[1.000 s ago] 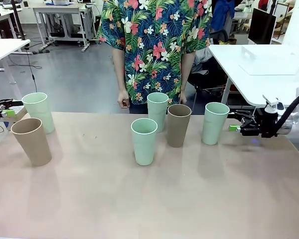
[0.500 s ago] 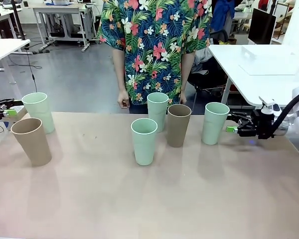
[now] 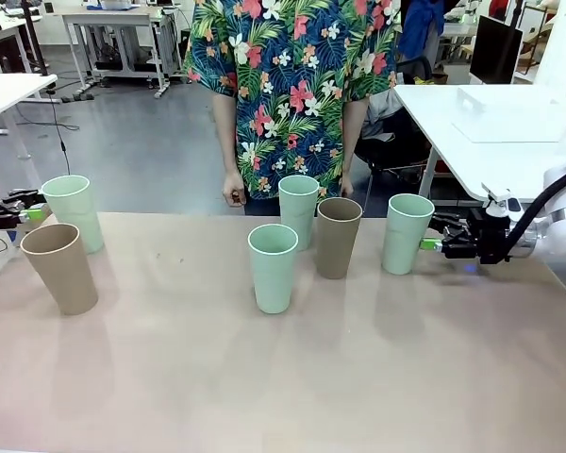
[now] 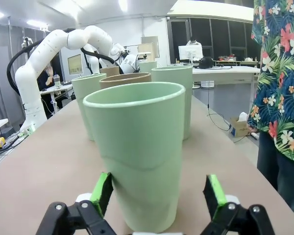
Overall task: Stack the cups and store them in the basket.
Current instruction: Pick up two Reusable plastic cups , one in each hand.
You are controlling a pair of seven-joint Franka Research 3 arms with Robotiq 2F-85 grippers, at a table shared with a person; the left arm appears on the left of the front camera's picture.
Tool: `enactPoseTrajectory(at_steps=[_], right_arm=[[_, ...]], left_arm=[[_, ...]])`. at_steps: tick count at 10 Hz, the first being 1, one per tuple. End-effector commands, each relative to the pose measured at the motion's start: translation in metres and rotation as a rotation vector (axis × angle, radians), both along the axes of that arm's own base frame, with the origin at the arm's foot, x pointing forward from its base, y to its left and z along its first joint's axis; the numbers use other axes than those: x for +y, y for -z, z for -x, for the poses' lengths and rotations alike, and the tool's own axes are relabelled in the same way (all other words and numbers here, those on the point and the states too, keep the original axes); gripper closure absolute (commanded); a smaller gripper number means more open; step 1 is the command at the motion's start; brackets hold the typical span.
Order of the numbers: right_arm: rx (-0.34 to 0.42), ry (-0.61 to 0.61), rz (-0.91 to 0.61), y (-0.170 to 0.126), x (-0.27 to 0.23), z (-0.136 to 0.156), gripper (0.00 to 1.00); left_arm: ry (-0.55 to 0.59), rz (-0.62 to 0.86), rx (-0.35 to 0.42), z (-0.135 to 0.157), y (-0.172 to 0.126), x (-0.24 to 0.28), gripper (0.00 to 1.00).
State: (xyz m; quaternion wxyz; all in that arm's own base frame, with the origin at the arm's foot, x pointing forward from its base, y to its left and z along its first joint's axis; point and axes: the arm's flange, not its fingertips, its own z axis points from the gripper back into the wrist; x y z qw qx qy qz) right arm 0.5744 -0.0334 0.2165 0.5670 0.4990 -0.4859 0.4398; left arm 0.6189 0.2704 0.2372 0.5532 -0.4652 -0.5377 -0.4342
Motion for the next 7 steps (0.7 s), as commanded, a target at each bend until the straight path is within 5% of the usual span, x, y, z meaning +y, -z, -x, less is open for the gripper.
enactPoseTrajectory(at_steps=[1, 7], right_arm=[[0.020, 0.014, -0.008, -0.001, 0.006, -0.010, 0.00], [0.024, 0.002, -0.013, -0.003, 0.007, -0.002, 0.00]], left_arm=[[-0.023, 0.017, -0.021, 0.006, -0.005, -0.011, 0.00], [0.021, -0.026, -0.037, 0.018, -0.006, -0.034, 0.00]])
